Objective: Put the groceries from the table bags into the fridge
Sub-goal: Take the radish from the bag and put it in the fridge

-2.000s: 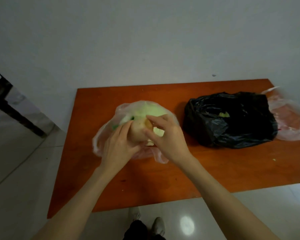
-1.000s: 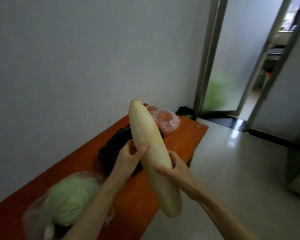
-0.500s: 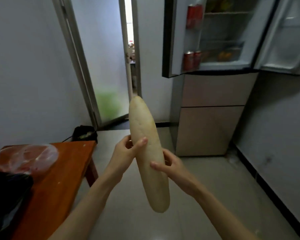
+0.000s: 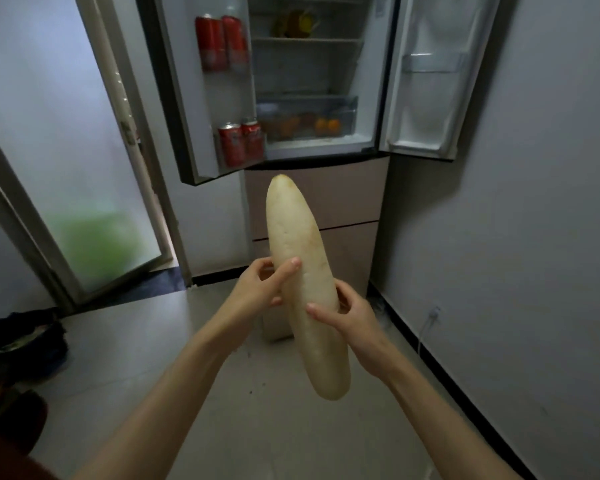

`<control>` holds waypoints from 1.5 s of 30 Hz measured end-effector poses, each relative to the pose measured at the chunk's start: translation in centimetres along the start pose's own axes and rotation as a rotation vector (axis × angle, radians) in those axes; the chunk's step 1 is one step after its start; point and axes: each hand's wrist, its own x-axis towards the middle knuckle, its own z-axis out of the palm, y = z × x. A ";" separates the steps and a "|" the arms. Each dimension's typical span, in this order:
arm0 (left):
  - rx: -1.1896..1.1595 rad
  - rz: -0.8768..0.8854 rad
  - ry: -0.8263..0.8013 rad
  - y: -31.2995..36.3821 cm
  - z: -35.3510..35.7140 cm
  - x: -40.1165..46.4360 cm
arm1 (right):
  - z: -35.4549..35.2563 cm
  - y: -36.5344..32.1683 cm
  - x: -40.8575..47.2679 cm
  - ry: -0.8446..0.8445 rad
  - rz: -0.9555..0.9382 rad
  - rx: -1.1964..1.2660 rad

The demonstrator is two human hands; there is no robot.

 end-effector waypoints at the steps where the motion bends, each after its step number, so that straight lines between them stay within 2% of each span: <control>1: -0.008 -0.013 -0.015 -0.1 1.0 1.7 | -1.2 0.4 1.3 0.020 0.001 -0.005; 8: -0.016 0.000 -0.015 -1.3 5.1 15.0 | -7.4 3.0 12.7 0.059 0.020 -0.005; 15: -0.058 0.029 0.055 0.8 6.4 30.8 | -12.5 1.6 28.3 -0.012 -0.009 -0.092; 18: -0.090 -0.019 0.084 2.1 7.7 36.6 | -15.2 0.2 33.3 -0.041 -0.022 -0.106; 24: -0.259 -0.138 0.016 4.4 9.6 46.9 | -20.7 -1.7 43.4 -0.124 -0.054 -0.233; 29: -0.371 -0.123 0.132 5.4 11.5 55.2 | -25.4 -2.7 51.6 -0.264 -0.095 -0.253; 32: -0.448 -0.102 0.208 5.9 12.6 59.7 | -28.2 -3.3 56.0 -0.292 -0.112 -0.324; 41: -0.451 -0.034 0.294 10.0 12.8 67.9 | -30.5 -3.9 65.8 -0.309 -0.123 -0.534; 45: -0.434 -0.049 0.341 12.2 11.4 72.9 | -29.8 -4.6 70.7 -0.134 -0.175 -0.426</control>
